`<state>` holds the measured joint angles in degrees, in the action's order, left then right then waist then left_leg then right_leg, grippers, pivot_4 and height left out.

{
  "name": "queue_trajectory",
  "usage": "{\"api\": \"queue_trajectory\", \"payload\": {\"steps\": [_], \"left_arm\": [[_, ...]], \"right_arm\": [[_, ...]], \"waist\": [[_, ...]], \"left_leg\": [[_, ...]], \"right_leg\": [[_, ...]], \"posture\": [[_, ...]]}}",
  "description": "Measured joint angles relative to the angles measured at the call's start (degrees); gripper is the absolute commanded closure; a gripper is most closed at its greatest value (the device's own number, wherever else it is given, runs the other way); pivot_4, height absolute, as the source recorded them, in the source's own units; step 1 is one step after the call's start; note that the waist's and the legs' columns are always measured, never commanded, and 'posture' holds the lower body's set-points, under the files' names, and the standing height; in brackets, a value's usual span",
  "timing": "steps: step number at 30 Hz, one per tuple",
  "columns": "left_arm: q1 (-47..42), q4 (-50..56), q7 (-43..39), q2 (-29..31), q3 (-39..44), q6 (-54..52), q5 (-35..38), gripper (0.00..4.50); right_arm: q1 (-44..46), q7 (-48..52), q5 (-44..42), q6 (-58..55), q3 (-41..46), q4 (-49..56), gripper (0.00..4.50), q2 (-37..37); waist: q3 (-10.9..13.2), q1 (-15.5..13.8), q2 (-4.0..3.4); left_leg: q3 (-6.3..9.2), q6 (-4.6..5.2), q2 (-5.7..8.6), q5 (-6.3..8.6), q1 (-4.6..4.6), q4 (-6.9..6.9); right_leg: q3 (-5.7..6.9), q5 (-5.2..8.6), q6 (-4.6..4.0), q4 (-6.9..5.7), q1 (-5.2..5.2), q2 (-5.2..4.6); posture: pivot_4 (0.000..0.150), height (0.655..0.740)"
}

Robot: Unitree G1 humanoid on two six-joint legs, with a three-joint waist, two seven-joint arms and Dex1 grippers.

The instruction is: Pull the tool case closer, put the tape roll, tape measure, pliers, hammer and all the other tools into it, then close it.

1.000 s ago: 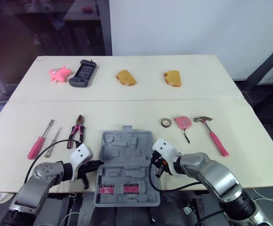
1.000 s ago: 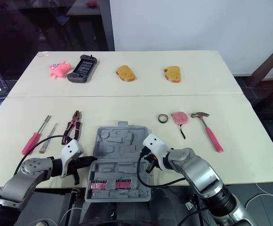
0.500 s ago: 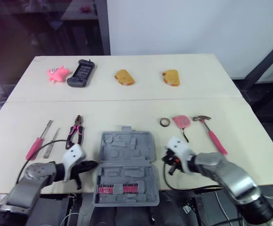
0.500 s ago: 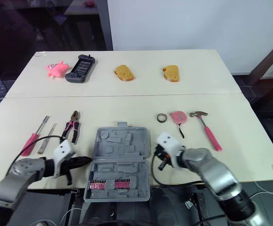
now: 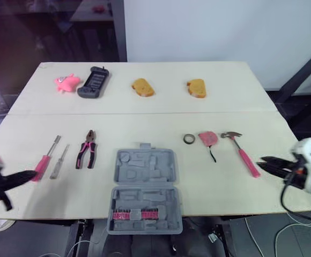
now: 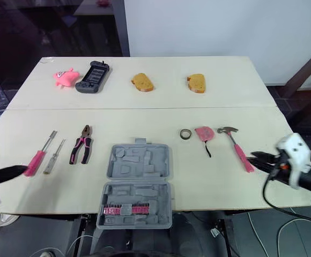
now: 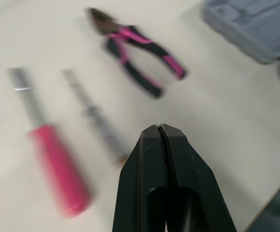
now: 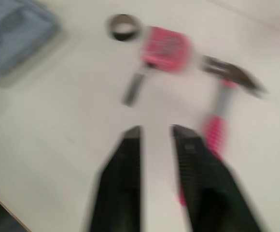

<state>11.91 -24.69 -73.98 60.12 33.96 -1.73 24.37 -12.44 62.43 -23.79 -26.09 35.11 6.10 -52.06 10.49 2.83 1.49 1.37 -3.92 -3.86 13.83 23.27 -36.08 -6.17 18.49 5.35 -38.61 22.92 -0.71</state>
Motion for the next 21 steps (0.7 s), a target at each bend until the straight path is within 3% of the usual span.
{"api": "queue_trajectory", "payload": {"steps": [4,7,13,21], "left_arm": [[-3.1,-13.79,-0.84,1.34,0.84,4.38,-1.35,1.71],[-5.08,-23.32,-0.34,3.12,0.9,8.24,-2.54,0.09],[-7.33,-33.0,-0.49,4.55,0.69,13.11,-3.93,0.04],[-8.41,-36.55,-0.38,4.46,-1.29,16.88,-5.73,0.04]], "right_arm": [[-2.49,3.8,-1.4,2.08,2.65,-3.63,0.01,-0.17],[-4.22,4.99,-1.52,2.31,3.9,-4.14,0.0,-1.19],[-6.33,5.46,-1.29,2.82,4.68,-4.2,0.0,-1.47],[-5.31,3.49,-2.01,1.4,4.68,-2.77,0.0,-1.38]], "waist": [[0.04,0.5,-0.07],[0.05,0.81,-0.04],[0.04,1.05,-0.05],[0.03,1.06,-0.05]], "left_leg": [[-0.05,0.0,-0.01,0.0,0.03,0.08],[-0.06,0.0,-0.02,0.0,0.05,0.06],[-0.08,-0.01,-0.02,0.01,0.05,0.07],[-0.09,-0.01,-0.02,0.01,0.04,0.07]], "right_leg": [[-0.02,0.0,0.01,0.01,0.06,0.0],[-0.02,0.0,0.01,0.01,0.08,0.0],[-0.02,0.0,0.01,0.01,0.07,-0.03],[-0.02,-0.01,0.02,-0.01,0.07,-0.02]], "posture": [[0.15,0.74],[0.15,0.74],[0.15,0.74],[0.15,0.74]]}}
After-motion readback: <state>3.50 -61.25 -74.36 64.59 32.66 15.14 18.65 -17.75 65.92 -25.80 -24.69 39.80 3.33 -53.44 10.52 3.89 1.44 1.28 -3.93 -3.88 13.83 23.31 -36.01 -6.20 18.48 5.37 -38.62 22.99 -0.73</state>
